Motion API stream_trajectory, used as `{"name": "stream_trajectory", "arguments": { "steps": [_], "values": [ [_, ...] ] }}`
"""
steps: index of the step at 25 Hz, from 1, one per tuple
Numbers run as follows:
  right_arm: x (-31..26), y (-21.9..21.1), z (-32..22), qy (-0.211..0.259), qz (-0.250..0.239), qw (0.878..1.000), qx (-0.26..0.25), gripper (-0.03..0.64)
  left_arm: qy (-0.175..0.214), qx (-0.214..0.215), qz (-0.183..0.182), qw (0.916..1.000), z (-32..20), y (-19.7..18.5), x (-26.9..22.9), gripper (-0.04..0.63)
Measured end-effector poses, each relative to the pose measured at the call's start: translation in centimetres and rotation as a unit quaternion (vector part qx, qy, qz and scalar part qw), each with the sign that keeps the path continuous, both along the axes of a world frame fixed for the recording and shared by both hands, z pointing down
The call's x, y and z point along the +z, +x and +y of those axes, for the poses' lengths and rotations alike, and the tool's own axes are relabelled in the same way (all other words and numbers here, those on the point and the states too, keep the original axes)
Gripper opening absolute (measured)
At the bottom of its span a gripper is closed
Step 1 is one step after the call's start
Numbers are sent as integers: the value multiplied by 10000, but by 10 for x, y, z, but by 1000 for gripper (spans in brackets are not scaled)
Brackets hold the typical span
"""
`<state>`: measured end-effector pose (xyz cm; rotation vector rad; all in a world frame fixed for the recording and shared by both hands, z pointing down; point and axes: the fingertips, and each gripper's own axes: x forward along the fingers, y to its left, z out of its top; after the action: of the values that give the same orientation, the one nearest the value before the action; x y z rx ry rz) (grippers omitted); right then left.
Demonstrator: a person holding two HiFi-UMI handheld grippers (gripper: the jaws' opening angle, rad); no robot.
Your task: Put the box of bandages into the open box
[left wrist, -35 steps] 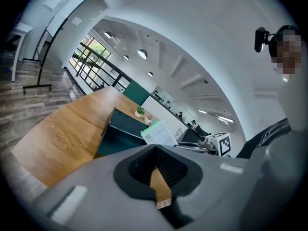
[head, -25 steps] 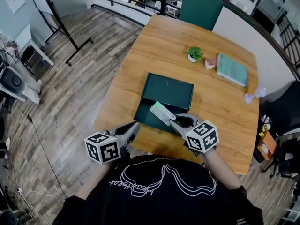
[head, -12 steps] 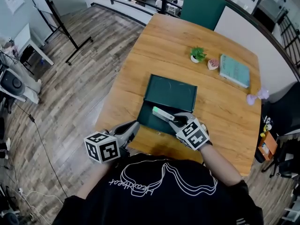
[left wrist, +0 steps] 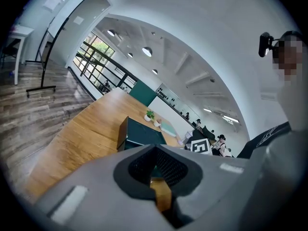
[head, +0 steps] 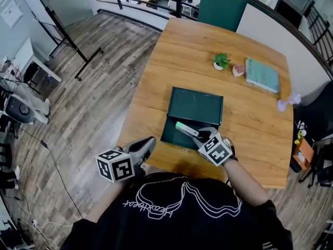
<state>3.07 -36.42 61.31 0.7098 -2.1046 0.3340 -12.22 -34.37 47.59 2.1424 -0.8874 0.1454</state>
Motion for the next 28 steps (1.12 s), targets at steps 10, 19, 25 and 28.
{"name": "stream_trajectory", "arguments": {
  "steps": [10,19,25,28],
  "values": [
    [-1,-8,10,-267,-35,9996,61,156,-105,133,175,9997,-3,-9,7,0],
    [-67,-19,6,14,-1272,9891,740,163,47,344,396,9986,2,-7,-5,0],
    [-123,-43,22,132,-2309,9697,790,121,279,596,403,9970,6,-4,-21,0],
    [-148,-53,36,107,-2761,9586,687,55,424,712,429,9956,7,-2,-32,0]
  ]
}}
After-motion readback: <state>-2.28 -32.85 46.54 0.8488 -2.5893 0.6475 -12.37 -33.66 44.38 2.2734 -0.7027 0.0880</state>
